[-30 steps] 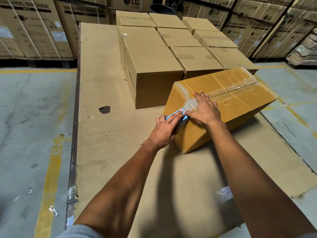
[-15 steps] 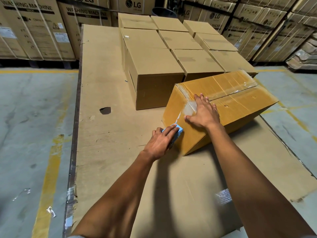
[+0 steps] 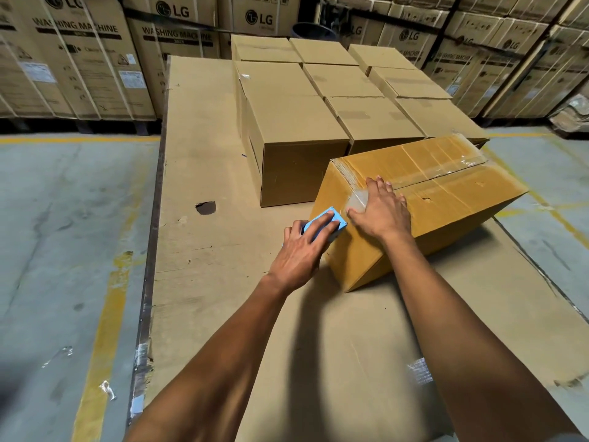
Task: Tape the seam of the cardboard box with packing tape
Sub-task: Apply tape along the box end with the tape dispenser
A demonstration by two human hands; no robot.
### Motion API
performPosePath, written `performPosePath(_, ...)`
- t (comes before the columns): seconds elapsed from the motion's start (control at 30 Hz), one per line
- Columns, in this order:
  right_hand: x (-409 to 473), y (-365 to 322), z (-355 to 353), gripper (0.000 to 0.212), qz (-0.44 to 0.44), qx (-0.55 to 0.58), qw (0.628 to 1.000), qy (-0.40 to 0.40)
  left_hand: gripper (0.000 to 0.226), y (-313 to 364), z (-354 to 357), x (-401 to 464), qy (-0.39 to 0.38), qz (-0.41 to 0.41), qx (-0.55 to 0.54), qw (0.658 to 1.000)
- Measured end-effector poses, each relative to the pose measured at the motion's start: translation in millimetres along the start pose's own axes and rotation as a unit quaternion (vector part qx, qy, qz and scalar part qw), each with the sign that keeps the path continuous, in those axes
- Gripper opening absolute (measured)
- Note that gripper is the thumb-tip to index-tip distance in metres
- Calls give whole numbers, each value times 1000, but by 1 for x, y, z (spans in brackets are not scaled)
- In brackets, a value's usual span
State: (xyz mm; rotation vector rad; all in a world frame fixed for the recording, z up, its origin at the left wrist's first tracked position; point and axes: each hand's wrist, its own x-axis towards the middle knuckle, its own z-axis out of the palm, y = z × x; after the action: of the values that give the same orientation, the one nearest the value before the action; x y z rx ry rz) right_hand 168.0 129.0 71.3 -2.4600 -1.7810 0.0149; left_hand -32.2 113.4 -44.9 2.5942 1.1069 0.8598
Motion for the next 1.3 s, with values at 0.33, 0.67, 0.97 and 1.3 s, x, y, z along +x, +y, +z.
performPosePath(0.33,-3,3,-1,88,7,28,1000,2,78,11,-8,-8,-2,-8,8,1000)
performPosePath(0.67,-4,4,-4,110,-6,42,999,-7,68,17,-8,-13,7,-19,24,1000)
performPosePath(0.97,-37,16,-7,42,-149,187,961,139,66,1,2,-23,11,-60,0,998)
performPosePath(1.3,-56,-24,63,75,-130,426,883,-151,24,-16,-12,-33,31,-350,-450,821)
